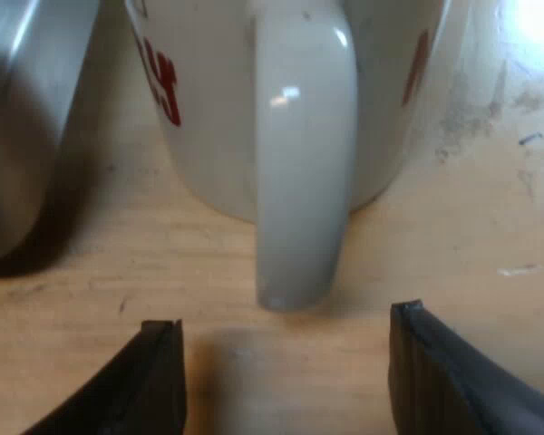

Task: Remove mug from coffee machine

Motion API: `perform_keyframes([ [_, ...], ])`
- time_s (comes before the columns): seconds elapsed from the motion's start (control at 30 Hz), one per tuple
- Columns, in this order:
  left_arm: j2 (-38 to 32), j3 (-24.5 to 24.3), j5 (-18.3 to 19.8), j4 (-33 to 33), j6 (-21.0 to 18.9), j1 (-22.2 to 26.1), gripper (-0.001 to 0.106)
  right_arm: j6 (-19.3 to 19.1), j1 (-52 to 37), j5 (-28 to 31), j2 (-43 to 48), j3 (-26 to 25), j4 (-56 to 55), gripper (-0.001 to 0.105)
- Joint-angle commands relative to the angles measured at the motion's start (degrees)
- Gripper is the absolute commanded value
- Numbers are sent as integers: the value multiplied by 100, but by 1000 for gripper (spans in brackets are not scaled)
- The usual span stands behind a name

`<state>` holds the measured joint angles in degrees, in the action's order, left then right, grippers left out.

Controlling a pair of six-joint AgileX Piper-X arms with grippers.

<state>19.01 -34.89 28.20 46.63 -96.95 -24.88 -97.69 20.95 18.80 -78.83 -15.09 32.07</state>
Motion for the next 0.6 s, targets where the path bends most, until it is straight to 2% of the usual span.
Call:
perform_keyframes([
  [0.03, 6, -28, 35, -66, -6, -29, 87, 26, -16, -242, 418, -12, -797, 52],
  [0.2, 6, -28, 35, -66, -6, -29, 87, 26, -16, -586, 1252, -12, -1912, 52],
  [0.37, 6, -28, 35, -66, -6, -29, 87, 26, -16, -616, 2302, -43, -3060, 52],
  [0.47, 6, -28, 7, -66, -39, -29, 87, 26, -16, -616, 2915, -233, -4047, 52],
  [0.53, 6, -28, -120, -66, -123, -29, 87, 26, -16, -616, 3146, -397, -4661, 52],
  [0.6, 6, -28, -521, -66, -202, -29, 87, 26, -16, -628, 3453, -693, -5496, 52],
])
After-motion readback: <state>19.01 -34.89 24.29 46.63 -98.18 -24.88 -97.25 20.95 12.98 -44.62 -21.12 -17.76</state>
